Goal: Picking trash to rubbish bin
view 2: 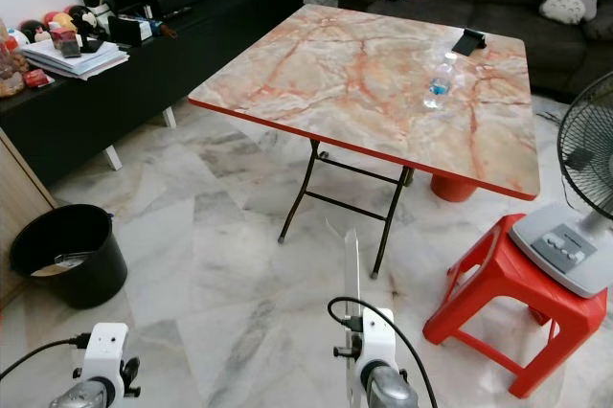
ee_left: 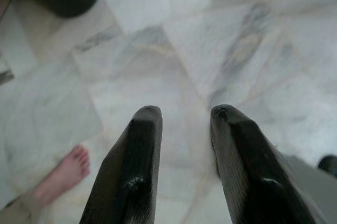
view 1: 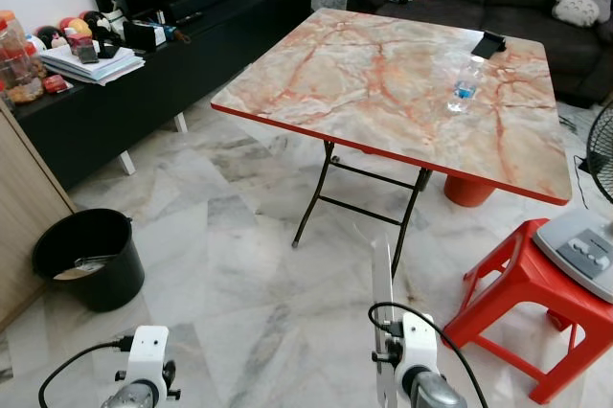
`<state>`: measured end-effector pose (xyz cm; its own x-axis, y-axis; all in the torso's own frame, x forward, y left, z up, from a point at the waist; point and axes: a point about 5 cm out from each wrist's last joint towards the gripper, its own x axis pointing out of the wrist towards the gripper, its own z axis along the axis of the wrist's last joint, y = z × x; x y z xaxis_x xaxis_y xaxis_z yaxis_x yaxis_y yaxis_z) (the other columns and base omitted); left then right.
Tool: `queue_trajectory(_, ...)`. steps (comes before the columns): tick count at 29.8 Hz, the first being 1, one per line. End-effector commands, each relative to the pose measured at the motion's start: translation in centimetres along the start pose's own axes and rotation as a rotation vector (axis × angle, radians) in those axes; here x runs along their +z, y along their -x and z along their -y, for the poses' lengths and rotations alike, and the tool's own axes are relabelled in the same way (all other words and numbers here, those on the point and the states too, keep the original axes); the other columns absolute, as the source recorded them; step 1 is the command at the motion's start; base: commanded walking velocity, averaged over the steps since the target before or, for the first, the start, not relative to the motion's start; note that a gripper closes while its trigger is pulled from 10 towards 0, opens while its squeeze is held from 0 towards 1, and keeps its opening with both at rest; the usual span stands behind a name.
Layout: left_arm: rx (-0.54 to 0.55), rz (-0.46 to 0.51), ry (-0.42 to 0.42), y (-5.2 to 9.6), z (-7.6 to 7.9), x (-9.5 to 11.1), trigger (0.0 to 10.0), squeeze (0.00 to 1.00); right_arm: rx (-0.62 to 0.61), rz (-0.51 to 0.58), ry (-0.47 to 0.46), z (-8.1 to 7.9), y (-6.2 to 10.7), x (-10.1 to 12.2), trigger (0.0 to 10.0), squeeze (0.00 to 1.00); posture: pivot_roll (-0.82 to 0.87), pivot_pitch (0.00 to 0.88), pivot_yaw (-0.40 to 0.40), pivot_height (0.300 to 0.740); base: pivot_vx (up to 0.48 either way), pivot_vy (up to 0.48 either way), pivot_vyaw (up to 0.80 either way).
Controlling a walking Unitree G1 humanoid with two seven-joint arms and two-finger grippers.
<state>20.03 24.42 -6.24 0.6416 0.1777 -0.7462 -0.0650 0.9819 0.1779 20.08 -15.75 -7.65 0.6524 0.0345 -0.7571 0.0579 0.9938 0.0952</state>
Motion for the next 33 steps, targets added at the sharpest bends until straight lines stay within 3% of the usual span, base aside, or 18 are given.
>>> queue_trajectory(1, 0.012, -0.055, 0.021, 0.2, 0.3, -1.2, 10.0, 0.0, -0.036, -0.018, 0.067, 0.6, 0.1, -0.5, 10.0, 0.0, 0.04, 0.018, -0.034, 0.74, 0.0, 0.0, 0.8)
queue_trajectory(7, 0.011, -0.054, 0.061, 0.3, 0.5, -1.6, 10.0, 0.0, -0.074, -0.043, 0.074, 1.3, 0.4, -1.3, 10.0, 0.0, 0.04, 0.02, -0.035, 0.74, 0.0, 0.0, 0.8)
queue_trajectory(10, 0.023, -0.075, 0.039, 0.3, 0.4, -1.9, 10.0, 0.0, -0.071, -0.053, 0.083, 1.3, 0.5, -1.6, 10.0, 0.0, 0.04, 0.022, -0.033, 0.74, 0.0, 0.0, 0.8)
queue_trajectory(33, 0.053, -0.074, 0.066, 0.4, 0.5, -2.2, 10.0, 0.0, -0.056, -0.021, 0.106, 0.8, 0.2, -0.7, 10.0, 0.0, 0.05, 0.0, -0.031, 0.74, 0.0, 0.0, 0.77)
